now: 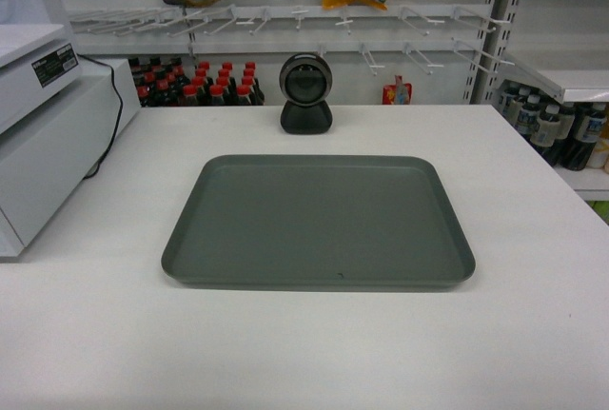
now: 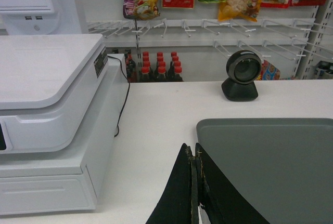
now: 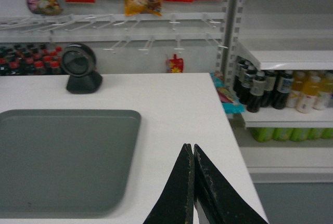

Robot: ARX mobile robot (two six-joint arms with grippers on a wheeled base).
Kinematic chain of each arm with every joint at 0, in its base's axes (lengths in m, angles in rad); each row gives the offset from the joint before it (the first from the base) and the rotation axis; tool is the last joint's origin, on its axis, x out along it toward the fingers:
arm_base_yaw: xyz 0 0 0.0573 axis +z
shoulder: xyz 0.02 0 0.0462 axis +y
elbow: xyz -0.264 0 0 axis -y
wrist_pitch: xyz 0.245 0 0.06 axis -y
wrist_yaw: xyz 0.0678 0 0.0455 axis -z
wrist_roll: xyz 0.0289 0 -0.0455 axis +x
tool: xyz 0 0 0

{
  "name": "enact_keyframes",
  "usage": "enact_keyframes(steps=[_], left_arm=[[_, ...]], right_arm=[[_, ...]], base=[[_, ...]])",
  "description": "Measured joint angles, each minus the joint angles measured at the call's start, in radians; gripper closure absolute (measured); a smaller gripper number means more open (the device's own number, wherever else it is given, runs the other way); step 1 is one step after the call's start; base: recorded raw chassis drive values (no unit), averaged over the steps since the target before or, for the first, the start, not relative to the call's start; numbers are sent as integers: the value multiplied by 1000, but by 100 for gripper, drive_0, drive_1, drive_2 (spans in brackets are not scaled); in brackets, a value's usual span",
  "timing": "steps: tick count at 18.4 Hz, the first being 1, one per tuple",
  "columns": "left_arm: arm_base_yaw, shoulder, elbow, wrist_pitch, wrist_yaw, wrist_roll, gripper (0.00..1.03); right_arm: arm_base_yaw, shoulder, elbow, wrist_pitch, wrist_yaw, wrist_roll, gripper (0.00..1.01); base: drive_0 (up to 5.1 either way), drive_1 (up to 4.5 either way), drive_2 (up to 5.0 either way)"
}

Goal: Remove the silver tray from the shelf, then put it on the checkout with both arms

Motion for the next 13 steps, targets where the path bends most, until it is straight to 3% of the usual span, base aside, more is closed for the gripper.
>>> enact_keyframes(steps=[1, 2, 4, 5, 6, 13], left_arm=[[11, -52, -28, -26, 12, 0, 102], [19, -93, -54, -56, 21, 0, 102], [37, -192, -96, -113, 47, 0, 102], [93, -254, -114, -150, 100, 1, 102], [112, -301, -127, -185, 94, 0, 102], [102, -650, -188, -476, 110, 0, 102]], right_arm=[[-40, -55, -27, -39, -24, 0, 98], [-49, -139, -33, -147, -20, 0, 98], [-49, -295, -57, -222, -27, 0, 98], [-49, -354, -76, -266, -27, 0, 98], [-49, -397, -95, -307, -27, 0, 98], [-49, -743, -143, -588, -27, 0, 98]], base=[[0, 0, 0], [0, 0, 0], [0, 0, 0], [0, 0, 0], [0, 0, 0], [0, 0, 0]])
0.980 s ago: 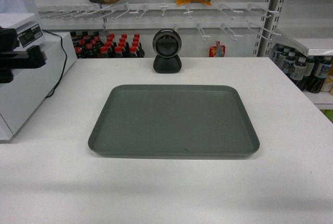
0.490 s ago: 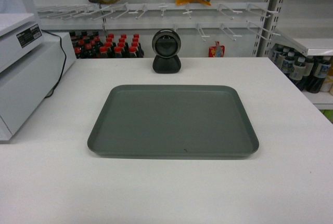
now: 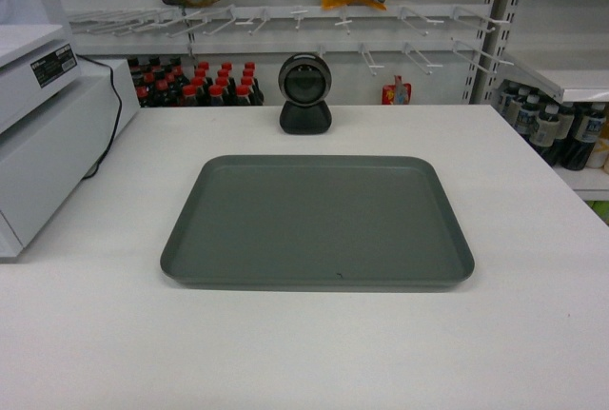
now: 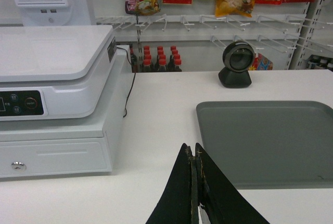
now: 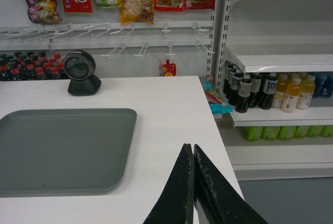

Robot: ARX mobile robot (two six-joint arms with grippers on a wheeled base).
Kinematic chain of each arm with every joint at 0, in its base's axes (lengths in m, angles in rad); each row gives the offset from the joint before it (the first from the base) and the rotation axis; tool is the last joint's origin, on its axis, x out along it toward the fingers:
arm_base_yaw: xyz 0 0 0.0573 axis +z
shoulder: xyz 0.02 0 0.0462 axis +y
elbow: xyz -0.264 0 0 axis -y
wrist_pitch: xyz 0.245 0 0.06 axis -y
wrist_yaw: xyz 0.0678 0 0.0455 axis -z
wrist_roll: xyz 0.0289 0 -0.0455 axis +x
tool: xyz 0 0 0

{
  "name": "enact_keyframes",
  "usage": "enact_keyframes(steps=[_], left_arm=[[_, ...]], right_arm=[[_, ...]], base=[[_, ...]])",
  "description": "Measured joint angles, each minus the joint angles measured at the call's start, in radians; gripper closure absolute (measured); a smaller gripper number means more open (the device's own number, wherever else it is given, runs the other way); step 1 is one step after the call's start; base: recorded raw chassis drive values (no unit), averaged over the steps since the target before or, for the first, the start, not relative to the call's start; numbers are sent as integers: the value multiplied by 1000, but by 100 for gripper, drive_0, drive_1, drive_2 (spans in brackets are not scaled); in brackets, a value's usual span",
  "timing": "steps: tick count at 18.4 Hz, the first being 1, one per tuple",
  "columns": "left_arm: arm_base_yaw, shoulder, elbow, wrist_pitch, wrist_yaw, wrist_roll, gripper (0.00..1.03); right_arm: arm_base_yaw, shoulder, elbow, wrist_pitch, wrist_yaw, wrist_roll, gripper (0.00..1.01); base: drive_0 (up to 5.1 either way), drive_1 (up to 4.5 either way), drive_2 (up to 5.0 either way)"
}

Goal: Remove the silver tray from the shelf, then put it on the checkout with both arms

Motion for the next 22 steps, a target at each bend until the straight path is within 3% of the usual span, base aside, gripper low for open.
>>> enact_keyframes(steps=[8, 17, 18, 20, 21, 22], left_arm=[[0, -311, -1, -285, 0, 0, 102], [0, -498, -1, -470, 0, 0, 102], [0, -529, 1, -517, 0, 0, 102], [0, -594, -1, -613, -1, 0, 102], [0, -655, -1, -662, 0, 0, 102], [0, -665, 3, -634, 2, 0, 102]], right_arm=[[0, -301, -1, -282, 0, 0, 98], [0, -481, -1, -463, 0, 0, 98], [0, -558, 0, -589, -1, 0, 98], [0, -622, 0, -646, -3, 0, 98], [0, -647, 0, -620, -3, 0, 98], [0, -647, 2, -631, -3, 0, 98]], base=[[0, 0, 0], [0, 0, 0], [0, 0, 0], [0, 0, 0], [0, 0, 0], [0, 0, 0]])
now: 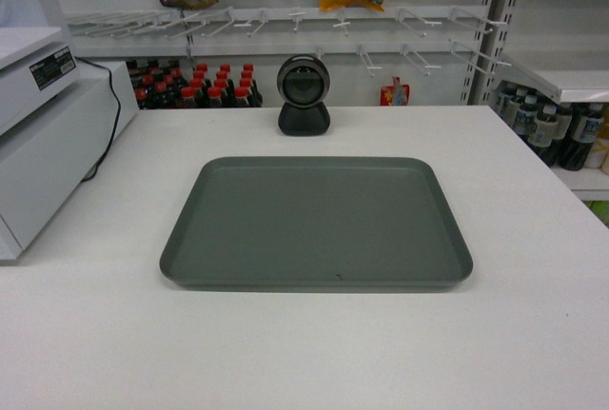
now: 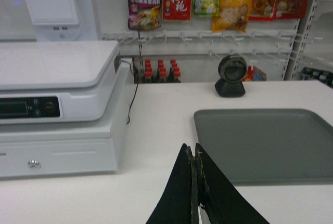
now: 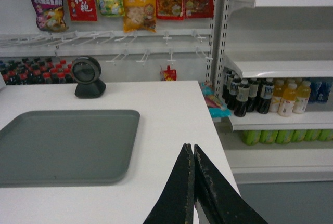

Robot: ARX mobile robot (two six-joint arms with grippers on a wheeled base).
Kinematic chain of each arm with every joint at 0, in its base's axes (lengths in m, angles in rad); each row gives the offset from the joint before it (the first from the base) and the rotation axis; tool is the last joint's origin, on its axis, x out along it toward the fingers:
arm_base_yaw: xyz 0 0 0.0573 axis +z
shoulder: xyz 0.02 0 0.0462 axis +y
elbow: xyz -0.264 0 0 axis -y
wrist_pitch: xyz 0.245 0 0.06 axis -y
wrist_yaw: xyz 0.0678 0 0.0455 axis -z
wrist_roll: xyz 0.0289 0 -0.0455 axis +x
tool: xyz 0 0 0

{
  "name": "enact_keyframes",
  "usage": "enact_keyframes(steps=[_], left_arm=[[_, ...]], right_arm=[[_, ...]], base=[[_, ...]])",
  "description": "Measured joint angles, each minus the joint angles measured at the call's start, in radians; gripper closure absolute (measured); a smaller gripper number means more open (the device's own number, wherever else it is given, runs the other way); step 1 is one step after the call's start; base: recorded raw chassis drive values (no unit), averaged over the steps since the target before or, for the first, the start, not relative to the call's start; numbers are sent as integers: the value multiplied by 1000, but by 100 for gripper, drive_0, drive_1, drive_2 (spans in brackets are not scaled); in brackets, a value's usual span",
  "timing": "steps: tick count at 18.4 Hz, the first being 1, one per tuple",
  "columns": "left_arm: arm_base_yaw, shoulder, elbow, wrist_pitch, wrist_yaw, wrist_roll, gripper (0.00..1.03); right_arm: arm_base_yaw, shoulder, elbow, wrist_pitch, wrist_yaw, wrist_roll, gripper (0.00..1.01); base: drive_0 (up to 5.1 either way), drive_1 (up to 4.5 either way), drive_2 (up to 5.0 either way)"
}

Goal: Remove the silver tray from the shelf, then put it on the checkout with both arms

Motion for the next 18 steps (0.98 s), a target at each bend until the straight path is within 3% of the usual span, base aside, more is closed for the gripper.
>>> enact_keyframes(steps=[3, 6, 9, 12, 13, 18], left_arm=[[0, 0, -3, -18, -2, 0, 100], [0, 0, -3, -19, -2, 0, 70], [0, 0, -3, -19, -2, 0, 31], [0, 0, -3, -19, -2, 0, 6], [0, 0, -3, -19, -2, 0, 3], [0, 0, -3, -19, -2, 0, 5]], right_arm=[[0, 0, -2, -8, -1, 0, 98], [0, -1, -2, -8, -1, -1, 69], [0, -1, -2, -8, -1, -1, 31], [0, -1, -2, -8, -1, -1, 6], [0, -1, -2, -8, -1, 0, 1], [0, -1, -2, -8, -1, -1, 3]], base=[[0, 0, 0], [0, 0, 0], [0, 0, 0], [0, 0, 0], [0, 0, 0], [0, 0, 0]])
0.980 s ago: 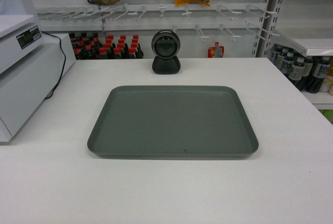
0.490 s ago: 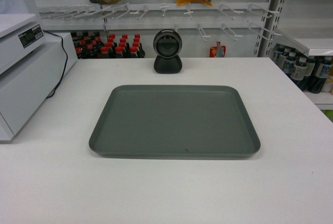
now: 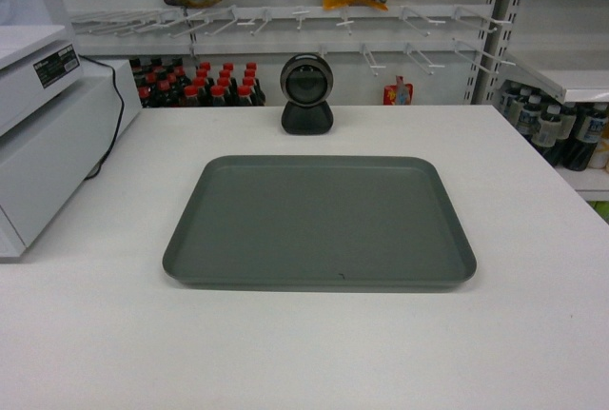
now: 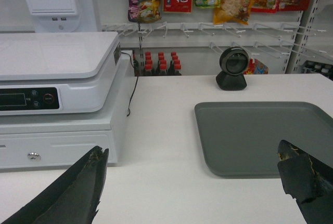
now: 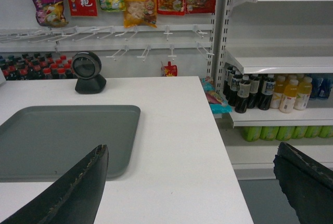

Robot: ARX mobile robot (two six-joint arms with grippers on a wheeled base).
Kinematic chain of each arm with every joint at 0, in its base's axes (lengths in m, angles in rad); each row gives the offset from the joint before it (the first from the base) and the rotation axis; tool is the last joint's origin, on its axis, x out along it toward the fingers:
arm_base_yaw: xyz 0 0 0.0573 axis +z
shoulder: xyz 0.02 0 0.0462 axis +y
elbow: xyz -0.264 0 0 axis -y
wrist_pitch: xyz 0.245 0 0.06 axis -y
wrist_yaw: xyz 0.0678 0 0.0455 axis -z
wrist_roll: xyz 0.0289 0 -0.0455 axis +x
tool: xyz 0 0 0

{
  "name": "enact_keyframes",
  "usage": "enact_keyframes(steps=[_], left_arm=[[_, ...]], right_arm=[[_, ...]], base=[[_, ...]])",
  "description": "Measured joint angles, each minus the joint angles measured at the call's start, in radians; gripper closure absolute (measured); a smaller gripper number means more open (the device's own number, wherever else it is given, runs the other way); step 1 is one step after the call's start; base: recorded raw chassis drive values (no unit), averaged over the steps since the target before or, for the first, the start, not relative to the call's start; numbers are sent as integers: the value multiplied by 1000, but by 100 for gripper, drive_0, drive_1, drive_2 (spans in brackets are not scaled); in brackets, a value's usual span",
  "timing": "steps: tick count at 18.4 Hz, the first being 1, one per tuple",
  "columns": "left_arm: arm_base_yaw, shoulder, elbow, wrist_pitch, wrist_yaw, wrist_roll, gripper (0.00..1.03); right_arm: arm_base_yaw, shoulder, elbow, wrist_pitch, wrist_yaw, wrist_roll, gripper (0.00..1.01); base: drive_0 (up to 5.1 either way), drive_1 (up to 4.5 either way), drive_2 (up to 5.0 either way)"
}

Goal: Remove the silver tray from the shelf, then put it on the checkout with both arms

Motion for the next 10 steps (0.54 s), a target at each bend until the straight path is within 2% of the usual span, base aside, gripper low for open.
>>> enact_keyframes(steps=[10], left_arm=[[0, 0, 0, 0, 0, 0, 5]], right_arm=[[0, 0, 0, 0, 0, 0, 3]], base=[[0, 0, 0]])
